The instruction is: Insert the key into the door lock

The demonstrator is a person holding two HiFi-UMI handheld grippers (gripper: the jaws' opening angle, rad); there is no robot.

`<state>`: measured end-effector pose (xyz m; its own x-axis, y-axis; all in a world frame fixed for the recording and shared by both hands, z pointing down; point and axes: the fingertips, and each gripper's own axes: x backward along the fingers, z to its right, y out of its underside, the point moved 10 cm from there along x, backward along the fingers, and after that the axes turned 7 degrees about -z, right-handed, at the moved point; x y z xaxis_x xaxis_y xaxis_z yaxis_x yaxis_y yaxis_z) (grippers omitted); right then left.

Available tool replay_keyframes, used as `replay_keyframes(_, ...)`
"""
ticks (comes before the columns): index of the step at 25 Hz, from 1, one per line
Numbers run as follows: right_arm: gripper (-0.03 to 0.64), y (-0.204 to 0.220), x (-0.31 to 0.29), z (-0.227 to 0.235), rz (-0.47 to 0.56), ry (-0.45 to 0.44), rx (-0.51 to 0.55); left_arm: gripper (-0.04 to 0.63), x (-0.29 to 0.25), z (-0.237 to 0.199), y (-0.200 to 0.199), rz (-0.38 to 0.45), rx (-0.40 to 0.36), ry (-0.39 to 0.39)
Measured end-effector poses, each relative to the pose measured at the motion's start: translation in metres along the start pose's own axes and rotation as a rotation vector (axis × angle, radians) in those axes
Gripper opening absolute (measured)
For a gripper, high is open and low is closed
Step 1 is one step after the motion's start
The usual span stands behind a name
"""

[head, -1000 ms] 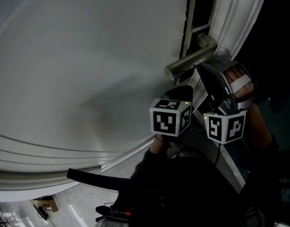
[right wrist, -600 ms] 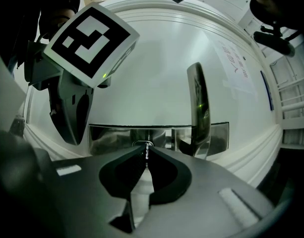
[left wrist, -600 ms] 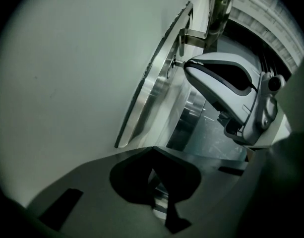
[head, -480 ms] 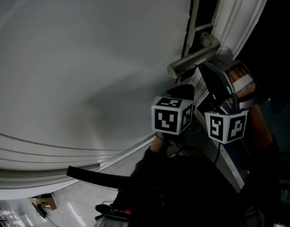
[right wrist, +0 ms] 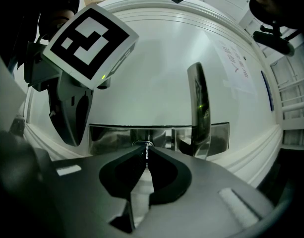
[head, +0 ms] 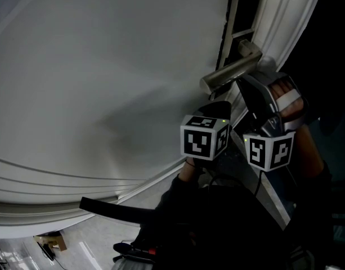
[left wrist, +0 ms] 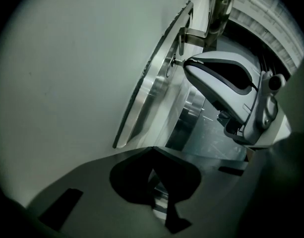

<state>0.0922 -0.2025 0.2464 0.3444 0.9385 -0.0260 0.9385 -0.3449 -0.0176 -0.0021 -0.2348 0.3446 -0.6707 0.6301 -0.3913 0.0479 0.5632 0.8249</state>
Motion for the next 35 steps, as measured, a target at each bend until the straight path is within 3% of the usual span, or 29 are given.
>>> replay_keyframes(35, 0.012, -0.0041, -0.0012, 0.0016, -0.02, 0.0, -0.001, 0.0, 0.0023, 0.0009, -0.0008, -0.005, -0.002, 0.022)
